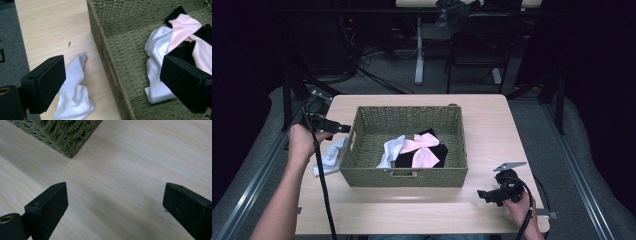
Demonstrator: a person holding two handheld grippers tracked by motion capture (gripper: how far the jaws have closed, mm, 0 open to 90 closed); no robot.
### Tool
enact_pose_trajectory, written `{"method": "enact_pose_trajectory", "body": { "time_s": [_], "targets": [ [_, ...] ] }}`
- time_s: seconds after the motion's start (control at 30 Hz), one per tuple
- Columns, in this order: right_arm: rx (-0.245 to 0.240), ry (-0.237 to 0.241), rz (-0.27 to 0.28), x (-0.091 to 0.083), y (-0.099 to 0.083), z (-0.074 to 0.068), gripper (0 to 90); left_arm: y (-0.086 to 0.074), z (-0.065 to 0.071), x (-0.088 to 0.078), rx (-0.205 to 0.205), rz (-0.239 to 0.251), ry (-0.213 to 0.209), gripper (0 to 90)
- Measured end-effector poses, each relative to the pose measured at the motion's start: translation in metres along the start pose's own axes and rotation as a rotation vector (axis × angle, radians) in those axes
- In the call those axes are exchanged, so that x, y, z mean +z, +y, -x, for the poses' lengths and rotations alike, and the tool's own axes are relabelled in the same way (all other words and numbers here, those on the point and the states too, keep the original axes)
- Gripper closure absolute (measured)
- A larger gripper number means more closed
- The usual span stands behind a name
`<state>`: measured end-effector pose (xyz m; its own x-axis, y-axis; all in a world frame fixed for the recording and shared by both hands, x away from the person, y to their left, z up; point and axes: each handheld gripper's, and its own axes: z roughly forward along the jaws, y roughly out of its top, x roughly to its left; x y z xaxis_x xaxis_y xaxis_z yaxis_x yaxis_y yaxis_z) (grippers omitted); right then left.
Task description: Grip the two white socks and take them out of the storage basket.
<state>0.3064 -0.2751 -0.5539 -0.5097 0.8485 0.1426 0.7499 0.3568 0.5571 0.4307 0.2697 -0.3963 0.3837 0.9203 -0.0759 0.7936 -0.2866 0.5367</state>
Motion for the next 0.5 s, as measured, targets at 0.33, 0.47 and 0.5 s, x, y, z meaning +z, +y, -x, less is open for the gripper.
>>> {"method": "enact_pose_trajectory", "body": {
  "time_s": [0.33, 0.47, 0.5],
  "targets": [
    [0.026, 0.007, 0.017, -0.004, 0.001, 0.003, 5.6, 0.014, 0.028, 0.023, 0.041, 0.006, -0.044, 4.5],
    [0.031, 0.009, 0.027, -0.006, 0.001, 0.004, 5.6, 0.019, 0.040, 0.036, 0.061, -0.005, -0.057, 3.7],
    [0.027, 0.011, 0.030, -0.006, 0.001, 0.003, 5.6, 0.019, 0.042, 0.039, 0.062, -0.011, -0.063, 3.7]
  ]
}}
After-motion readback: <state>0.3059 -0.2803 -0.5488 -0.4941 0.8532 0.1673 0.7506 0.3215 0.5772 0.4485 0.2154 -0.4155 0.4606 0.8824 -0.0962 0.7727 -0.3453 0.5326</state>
